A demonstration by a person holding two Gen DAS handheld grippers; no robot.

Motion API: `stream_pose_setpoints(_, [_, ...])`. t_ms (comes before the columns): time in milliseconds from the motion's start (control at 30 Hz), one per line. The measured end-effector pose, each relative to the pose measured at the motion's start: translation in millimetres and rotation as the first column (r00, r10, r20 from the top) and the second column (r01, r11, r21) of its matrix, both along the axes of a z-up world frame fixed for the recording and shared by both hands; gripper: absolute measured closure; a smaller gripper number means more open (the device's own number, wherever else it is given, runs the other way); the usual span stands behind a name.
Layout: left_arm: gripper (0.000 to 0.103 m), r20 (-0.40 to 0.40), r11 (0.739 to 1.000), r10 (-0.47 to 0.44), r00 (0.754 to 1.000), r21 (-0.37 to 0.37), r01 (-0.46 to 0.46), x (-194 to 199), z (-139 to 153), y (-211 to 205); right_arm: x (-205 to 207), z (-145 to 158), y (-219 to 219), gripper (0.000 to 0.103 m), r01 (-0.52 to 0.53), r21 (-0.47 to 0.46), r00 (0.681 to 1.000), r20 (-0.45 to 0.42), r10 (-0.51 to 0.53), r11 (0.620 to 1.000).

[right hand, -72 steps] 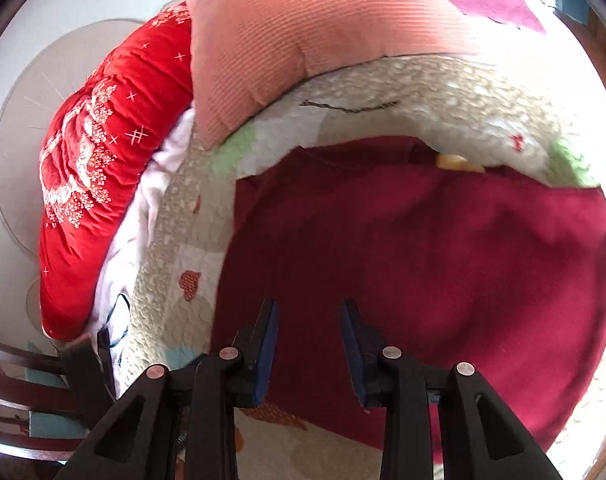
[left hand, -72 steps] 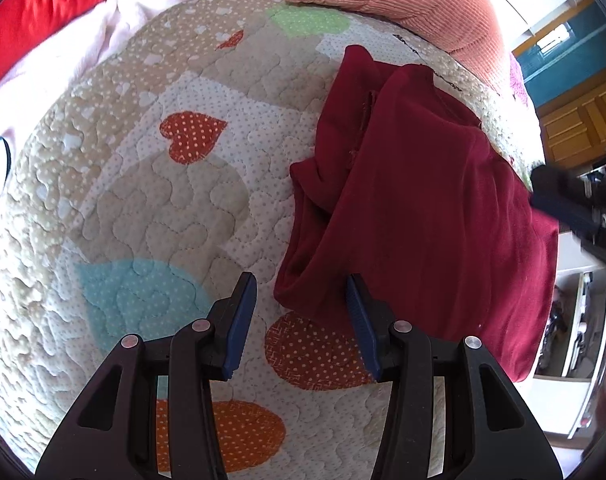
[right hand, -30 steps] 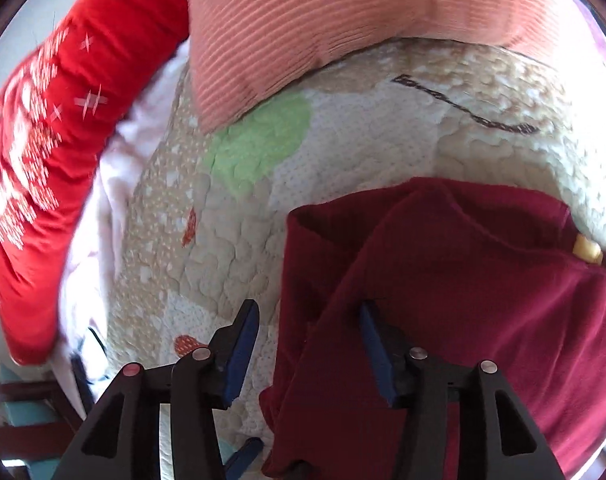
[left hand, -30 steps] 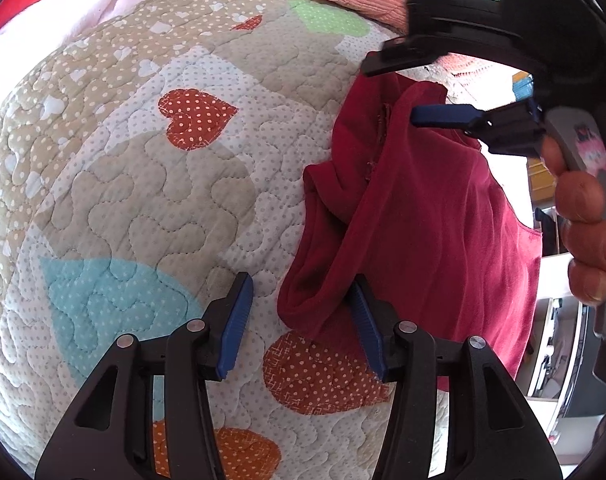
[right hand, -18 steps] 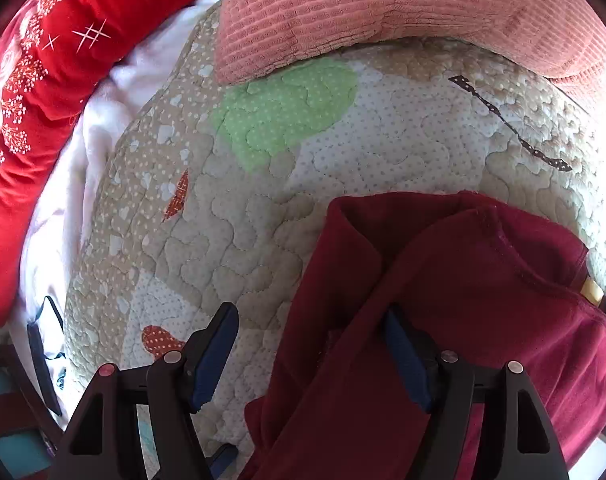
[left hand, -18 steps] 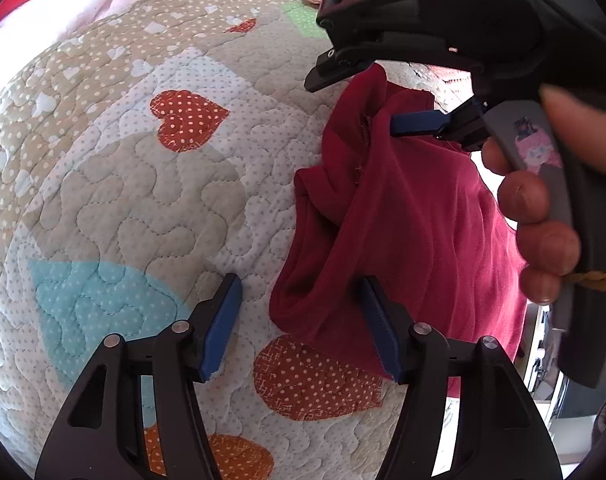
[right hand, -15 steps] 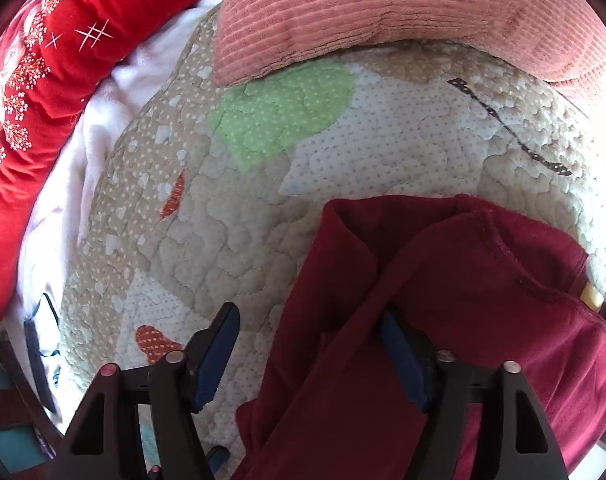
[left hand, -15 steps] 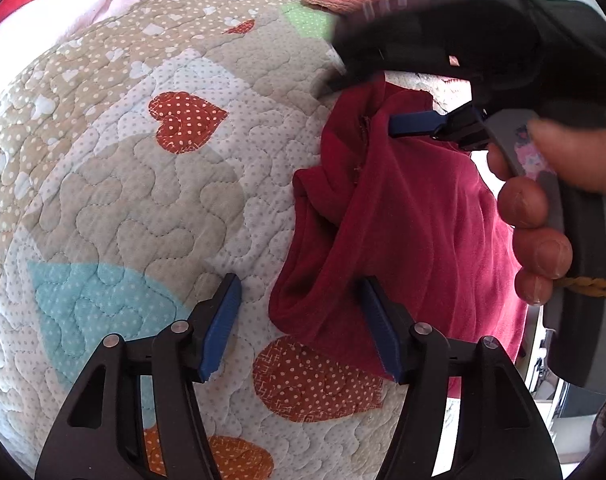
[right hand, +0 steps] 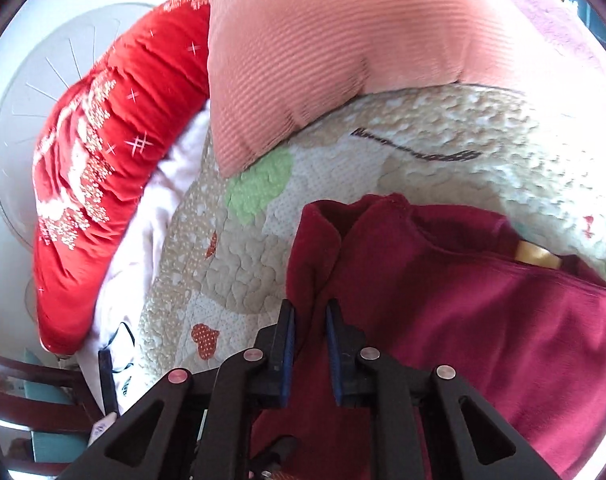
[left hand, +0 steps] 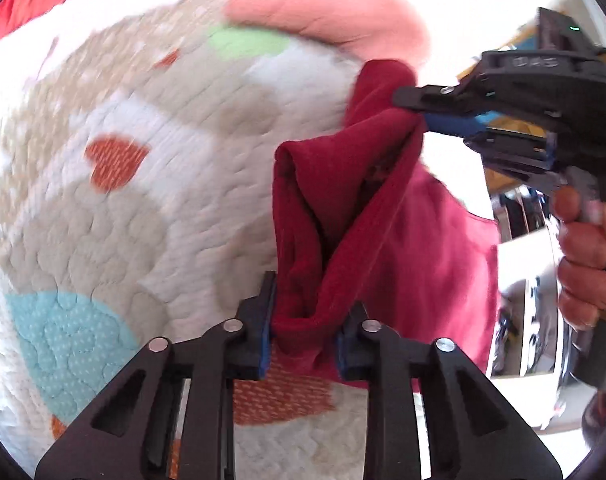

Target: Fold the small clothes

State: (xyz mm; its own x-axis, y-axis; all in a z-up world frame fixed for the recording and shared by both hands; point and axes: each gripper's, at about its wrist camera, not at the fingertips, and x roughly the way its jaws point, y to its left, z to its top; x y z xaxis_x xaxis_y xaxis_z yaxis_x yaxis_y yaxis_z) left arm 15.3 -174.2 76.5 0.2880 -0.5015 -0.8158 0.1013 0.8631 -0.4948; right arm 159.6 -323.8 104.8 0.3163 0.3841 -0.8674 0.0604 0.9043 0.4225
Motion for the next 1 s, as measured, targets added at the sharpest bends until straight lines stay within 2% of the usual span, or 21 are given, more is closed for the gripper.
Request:
stream_pose_setpoints(100, [0.085, 0.074, 0.997, -0.066, 0.995, -0.029, 0.068, -11.1, 36.9, -22.6, -12.8, 20.8, -19.8, 0.089, 0.032, 0.013, 0.999, 0.043, -0.033, 0.999])
stream_pose_setpoints(233, [0.085, 0.148, 0.985, -0.161, 0.976, -0.044, 0.169, -30.5, 74.3, -66.9, -37.5, 54.3, -58.9, 0.09, 0.071, 0.013, 0.992, 0.102, -0.072, 0.997])
stream_pose_setpoints(333, [0.085, 0.171, 0.967, -0.235, 0.957, -0.054, 0.247, -45.0, 90.3, -105.2, -61.4, 71.0, -98.1, 0.09, 0.109, -0.005, 0.986, 0.126, -0.107, 0.994])
stream_pose_setpoints(400, [0.085, 0.188, 0.954, -0.287, 0.939, -0.036, 0.298, -56.1, 95.2, -130.4, -76.5, 73.5, -124.9, 0.09, 0.139, -0.016, 0.982, 0.128, -0.136, 0.99])
stream_pose_setpoints(533, [0.085, 0.166, 0.928, -0.365, 0.916, -0.014, 0.372, -74.5, 86.9, -179.0, -110.5, 59.8, -178.8, 0.091, 0.23, -0.026, 0.969, 0.103, -0.227, 0.973])
stream_pose_setpoints(600, [0.085, 0.147, 0.917, -0.396, 0.906, 0.005, 0.4, -79.2, 76.1, -198.3, -127.2, 50.6, -204.2, 0.101, 0.286, -0.043, 0.955, 0.094, -0.282, 0.957])
stream_pose_setpoints(800, [0.085, 0.082, 0.879, -0.476, 0.876, 0.078, 0.47, -106.2, 32.7, -239.7, -155.7, 4.0, -243.1, 0.101, 0.387, -0.053, 0.922, 0.004, -0.388, 0.92])
stream_pose_setpoints(933, [0.085, 0.04, 0.878, -0.474, 0.879, 0.089, 0.47, -107.3, 16.8, -248.4, -182.0, -4.8, -265.3, 0.101, 0.488, 0.095, 0.873, -0.025, -0.488, 0.868])
stream_pose_setpoints(1000, [0.085, 0.044, 0.875, -0.481, 0.876, 0.089, 0.476, -108.0, 17.3, -247.6, -190.5, -5.4, -269.5, 0.098, 0.489, 0.152, 0.871, -0.034, -0.49, 0.859])
